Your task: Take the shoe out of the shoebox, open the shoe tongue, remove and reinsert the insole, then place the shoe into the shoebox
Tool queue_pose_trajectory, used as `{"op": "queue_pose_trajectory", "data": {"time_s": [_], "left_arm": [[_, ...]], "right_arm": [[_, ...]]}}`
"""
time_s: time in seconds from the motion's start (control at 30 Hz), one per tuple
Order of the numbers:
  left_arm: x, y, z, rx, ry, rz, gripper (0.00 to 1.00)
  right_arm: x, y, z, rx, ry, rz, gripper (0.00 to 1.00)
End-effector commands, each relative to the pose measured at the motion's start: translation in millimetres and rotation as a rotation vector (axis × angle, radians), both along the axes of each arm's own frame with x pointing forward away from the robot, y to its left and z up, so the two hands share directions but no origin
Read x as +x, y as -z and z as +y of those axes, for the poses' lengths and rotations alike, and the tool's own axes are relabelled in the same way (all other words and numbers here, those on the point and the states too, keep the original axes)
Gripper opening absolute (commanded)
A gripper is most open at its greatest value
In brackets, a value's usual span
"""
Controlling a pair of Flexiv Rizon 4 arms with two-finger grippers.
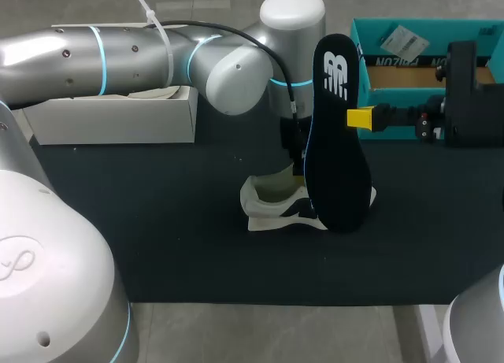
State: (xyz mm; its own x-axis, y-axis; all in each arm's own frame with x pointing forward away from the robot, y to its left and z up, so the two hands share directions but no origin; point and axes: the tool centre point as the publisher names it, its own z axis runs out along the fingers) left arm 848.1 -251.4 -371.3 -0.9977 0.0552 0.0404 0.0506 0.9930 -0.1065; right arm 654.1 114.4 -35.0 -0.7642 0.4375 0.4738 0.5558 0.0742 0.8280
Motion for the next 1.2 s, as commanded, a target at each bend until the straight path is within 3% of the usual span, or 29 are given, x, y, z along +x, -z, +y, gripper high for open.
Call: {"op": "queue_pose_trajectory", "data": {"time_s": [0.03, 0.37, 0.47, 0.63, 0.97, 1.2], "left_arm": [[-0.2, -1, 1, -0.001, 0.001, 0.000, 0.00], [-2.4, -3, 6, 0.011, 0.050, -0.023, 0.00], [-7.3, -11, 11, 0.018, 0.219, -0.034, 0.00], [-16.9, -30, 21, 0.037, 0.368, -0.054, 0.00], [-15.7, -63, 42, 0.018, 0.437, -0.032, 0.00], [-2.0, -68, 45, 0.102, 0.875, 0.027, 0.00]], "right_arm": [[0.6, 1, 2, 0.000, 0.002, 0.000, 0.00], [0.6, 1, 2, 0.000, 0.002, 0.000, 0.00], [0.6, 1, 2, 0.000, 0.002, 0.000, 0.00], [0.6, 1, 2, 0.000, 0.002, 0.000, 0.00], [0.6, 1, 2, 0.000, 0.002, 0.000, 0.00], [0.6, 1, 2, 0.000, 0.002, 0.000, 0.00]]}}
